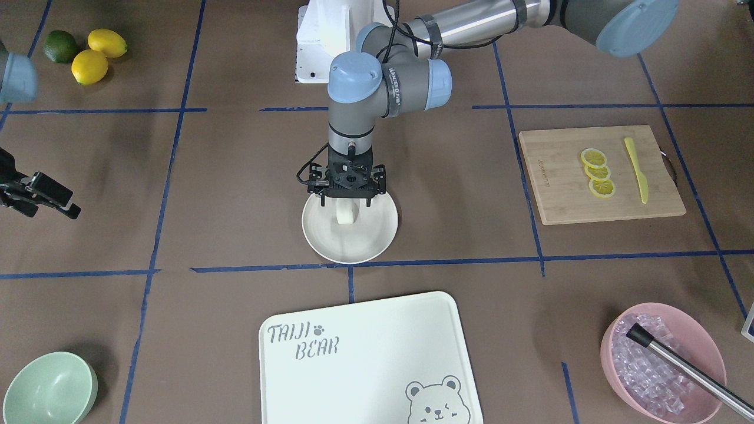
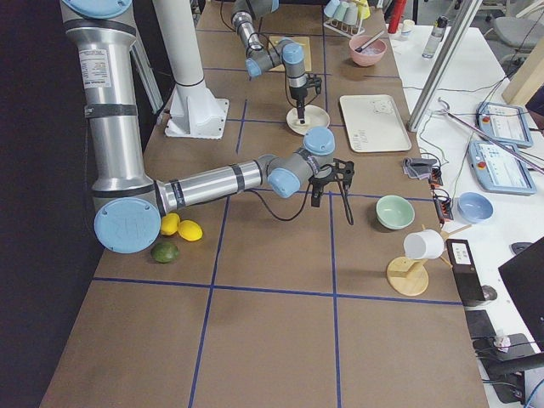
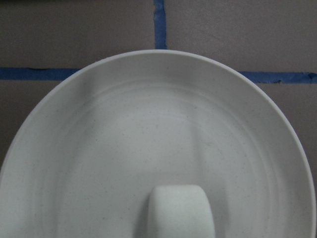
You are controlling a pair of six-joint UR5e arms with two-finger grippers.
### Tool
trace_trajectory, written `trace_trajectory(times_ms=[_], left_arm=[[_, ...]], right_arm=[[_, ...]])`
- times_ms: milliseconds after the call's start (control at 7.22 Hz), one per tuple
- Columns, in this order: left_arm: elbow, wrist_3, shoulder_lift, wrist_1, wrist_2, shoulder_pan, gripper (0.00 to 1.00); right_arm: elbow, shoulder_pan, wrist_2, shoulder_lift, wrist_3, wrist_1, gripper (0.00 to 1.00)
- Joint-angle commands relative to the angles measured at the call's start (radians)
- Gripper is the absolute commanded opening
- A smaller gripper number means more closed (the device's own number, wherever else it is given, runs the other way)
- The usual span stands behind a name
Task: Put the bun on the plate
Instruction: 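Open the left gripper and withdraw the left arm from the plate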
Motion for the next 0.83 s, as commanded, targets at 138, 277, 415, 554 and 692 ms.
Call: trace_trajectory(times_ms=[138,277,415,554,692], left_arm=[[-0.379,0.198,0.261,0.151,-0.127,-0.147,0.99],[-0.460,0.346,0.365,0.150,-0.230,-0.246,0.99],[-0.516,0.483,0.477,0.147,-0.341,-0.348,0.99],[-0.548,0.624,0.609,0.127,-0.402,-0.441,0.99],[-0.549,0.824,0.736,0.109,-0.465,-0.570,0.99]], right_arm=[[0.000,0.021,0.001,-0.011,0.000,-0.002,1.00],[0.000,0.041,0.003,-0.016,-0.005,-0.002,1.00],[0.000,0.074,0.032,-0.039,-0.055,-0.002,1.00],[-0.002,0.113,0.056,-0.072,-0.130,-0.003,1.00],[-0.002,0.139,0.056,-0.106,-0.188,-0.003,1.00]])
